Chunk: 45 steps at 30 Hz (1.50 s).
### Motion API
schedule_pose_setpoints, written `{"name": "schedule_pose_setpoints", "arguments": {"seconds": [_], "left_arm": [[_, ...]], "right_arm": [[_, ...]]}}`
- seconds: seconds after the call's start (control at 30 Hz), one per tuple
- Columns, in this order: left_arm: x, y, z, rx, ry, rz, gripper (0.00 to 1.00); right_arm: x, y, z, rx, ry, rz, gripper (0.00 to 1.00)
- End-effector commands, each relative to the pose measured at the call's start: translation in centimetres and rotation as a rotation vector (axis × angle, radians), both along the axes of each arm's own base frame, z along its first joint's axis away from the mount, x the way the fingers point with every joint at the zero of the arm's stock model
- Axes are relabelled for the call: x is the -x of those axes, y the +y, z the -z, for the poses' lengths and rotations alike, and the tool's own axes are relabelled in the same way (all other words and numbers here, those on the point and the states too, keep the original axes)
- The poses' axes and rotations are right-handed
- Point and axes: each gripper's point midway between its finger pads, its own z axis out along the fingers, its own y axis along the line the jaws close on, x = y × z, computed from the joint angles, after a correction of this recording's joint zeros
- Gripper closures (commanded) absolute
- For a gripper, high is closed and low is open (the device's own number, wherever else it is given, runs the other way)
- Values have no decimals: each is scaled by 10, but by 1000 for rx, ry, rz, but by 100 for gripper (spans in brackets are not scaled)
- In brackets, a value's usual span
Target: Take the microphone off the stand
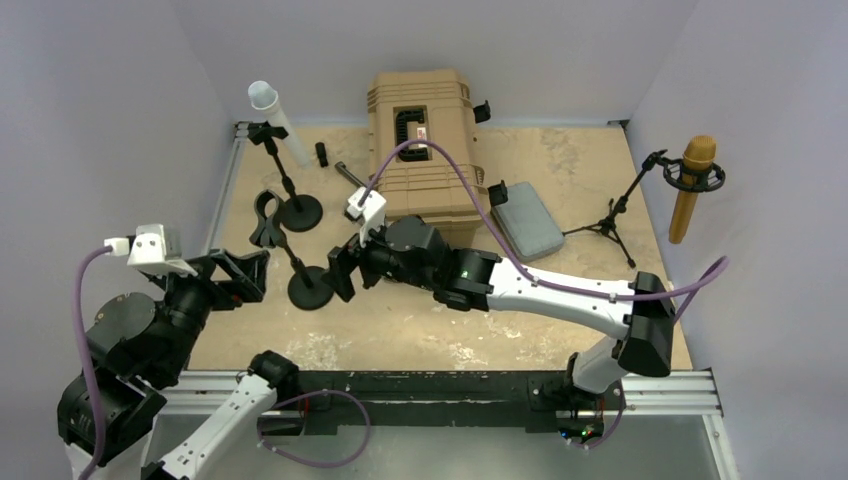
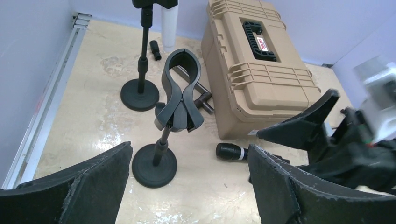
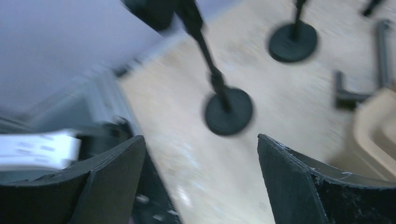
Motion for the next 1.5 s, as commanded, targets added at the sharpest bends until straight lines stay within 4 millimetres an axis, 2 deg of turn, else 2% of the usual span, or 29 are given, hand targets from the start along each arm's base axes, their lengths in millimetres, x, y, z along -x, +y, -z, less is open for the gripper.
{"name": "schedule_pose_setpoints", "arguments": {"seconds": [0.0,0.13,0.3,0.47,0.57,0.7,0.9,1.1,1.3,1.47], "left_arm": [[9,9,-6,60,-63,-31,10],[20,13,-10,84,-99,-28,11],[27,17,-12,91,-119,-25,11],[31,12,-10,97,-108,5,11],[31,11,-7,94,-103,11,11],[31,11,-6,96,-104,13,11],[34,12,-11,101,-118,18,11],[36,13,-13,102,-126,16,11],[35,11,-13,104,-122,23,11],[35,10,-13,102,-120,28,11]], "right_arm": [[44,34,-119,-493,241,-169,9],[47,56,-142,-603,406,-201,9],[37,82,-140,-636,483,-170,9],[22,79,-129,-584,450,-91,9],[25,70,-124,-607,459,-107,9],[24,68,-119,-613,477,-90,7],[8,83,-117,-621,534,-77,6],[-22,97,-121,-649,553,-64,7],[-46,113,-101,-617,582,-17,10],[-56,121,-83,-605,608,1,21]]}}
